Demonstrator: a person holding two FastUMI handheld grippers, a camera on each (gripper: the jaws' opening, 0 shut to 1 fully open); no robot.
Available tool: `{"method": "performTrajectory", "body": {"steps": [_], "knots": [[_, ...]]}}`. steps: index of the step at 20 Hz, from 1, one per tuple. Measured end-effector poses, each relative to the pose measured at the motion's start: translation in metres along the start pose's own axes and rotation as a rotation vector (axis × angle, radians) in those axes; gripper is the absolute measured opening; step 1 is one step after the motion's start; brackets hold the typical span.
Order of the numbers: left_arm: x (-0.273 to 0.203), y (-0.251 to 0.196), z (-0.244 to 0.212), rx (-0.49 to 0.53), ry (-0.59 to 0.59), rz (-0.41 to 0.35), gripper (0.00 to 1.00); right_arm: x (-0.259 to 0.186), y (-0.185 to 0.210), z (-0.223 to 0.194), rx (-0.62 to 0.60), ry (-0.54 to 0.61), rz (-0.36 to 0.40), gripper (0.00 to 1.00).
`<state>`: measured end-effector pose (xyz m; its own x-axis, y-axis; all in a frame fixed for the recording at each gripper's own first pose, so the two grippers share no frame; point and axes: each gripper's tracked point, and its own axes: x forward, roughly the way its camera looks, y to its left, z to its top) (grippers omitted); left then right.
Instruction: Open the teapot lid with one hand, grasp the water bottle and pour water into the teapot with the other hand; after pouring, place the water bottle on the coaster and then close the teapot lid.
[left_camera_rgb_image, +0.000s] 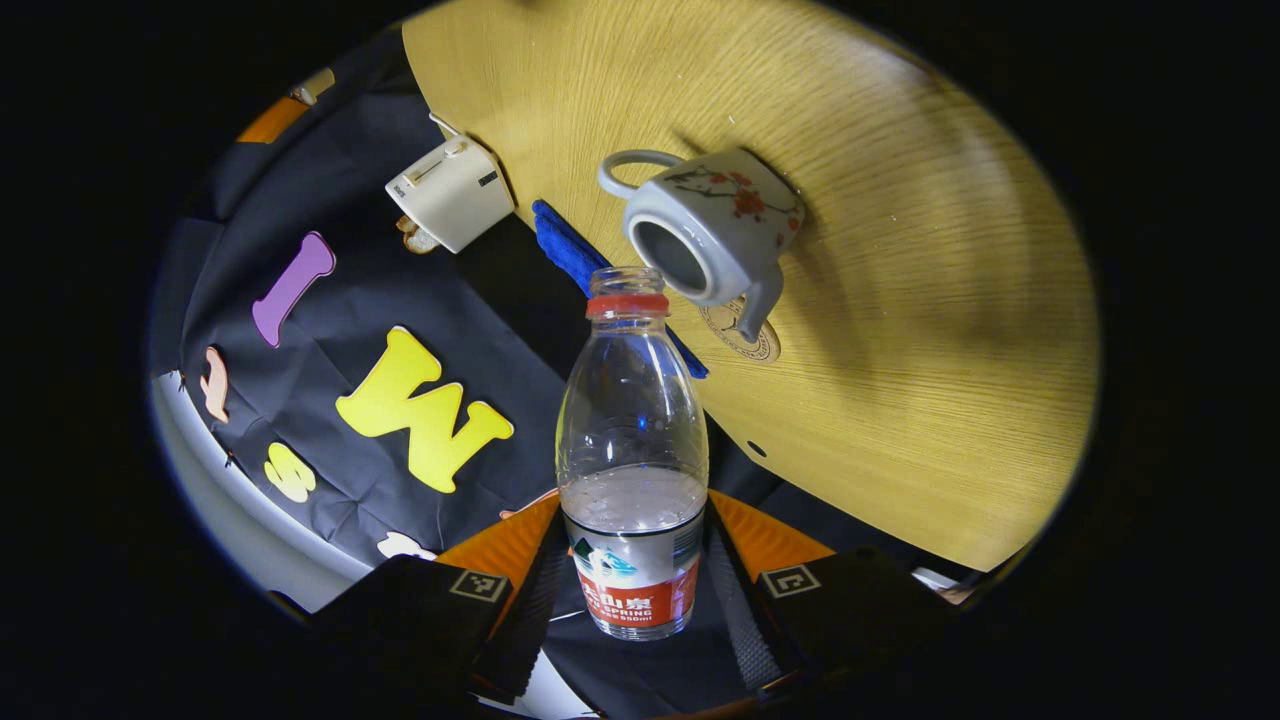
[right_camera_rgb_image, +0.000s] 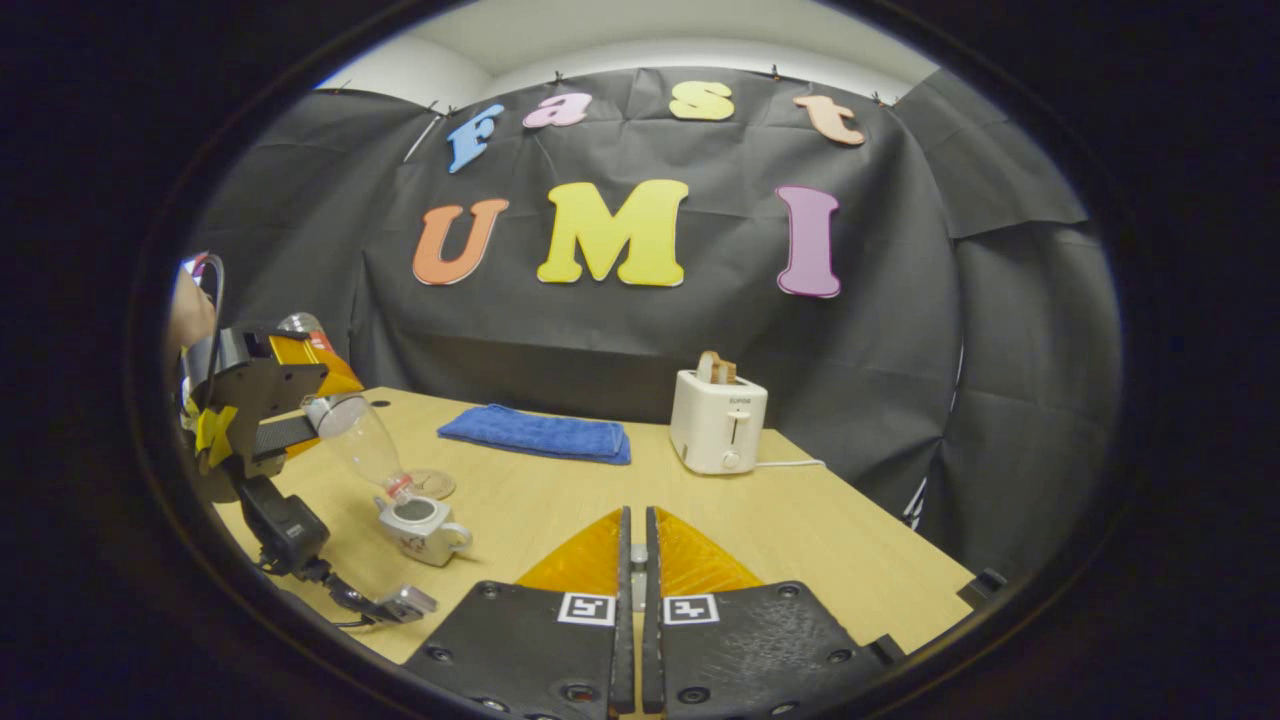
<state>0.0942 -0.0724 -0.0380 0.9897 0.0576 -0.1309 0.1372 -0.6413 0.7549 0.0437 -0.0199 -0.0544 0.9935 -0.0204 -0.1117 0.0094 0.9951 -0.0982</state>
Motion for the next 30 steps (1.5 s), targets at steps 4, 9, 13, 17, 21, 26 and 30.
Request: {"method": "performTrajectory", "body": {"steps": [4, 9, 13, 17, 21, 26, 30], "knots": [[0.001, -0.001, 0.000, -0.033, -0.021, 0.009, 0.77, 0.001, 0.000, -0.002, -0.001, 0.005, 0.001, 0.03], [0.006, -0.009, -0.007, -0.202, -0.060, 0.017, 0.77, 0.004, -0.004, -0.005, 0.001, 0.013, -0.015, 0.03], [0.013, -0.028, -0.013, -0.351, -0.054, -0.028, 0.76, 0.008, -0.009, -0.011, -0.004, 0.022, -0.040, 0.03], [0.019, -0.048, -0.009, -0.578, -0.055, -0.098, 0.76, 0.014, -0.009, -0.020, -0.011, 0.045, -0.051, 0.03], [0.025, -0.054, 0.003, -0.796, -0.078, -0.153, 0.76, 0.017, -0.005, -0.026, -0.040, 0.054, -0.060, 0.03], [0.031, -0.047, 0.006, -1.083, -0.094, -0.156, 0.77, 0.020, 0.000, -0.034, -0.056, 0.069, -0.054, 0.03], [0.037, -0.033, 0.005, -1.234, -0.128, -0.119, 0.77, 0.021, -0.001, -0.037, -0.051, 0.081, -0.059, 0.03]]}}
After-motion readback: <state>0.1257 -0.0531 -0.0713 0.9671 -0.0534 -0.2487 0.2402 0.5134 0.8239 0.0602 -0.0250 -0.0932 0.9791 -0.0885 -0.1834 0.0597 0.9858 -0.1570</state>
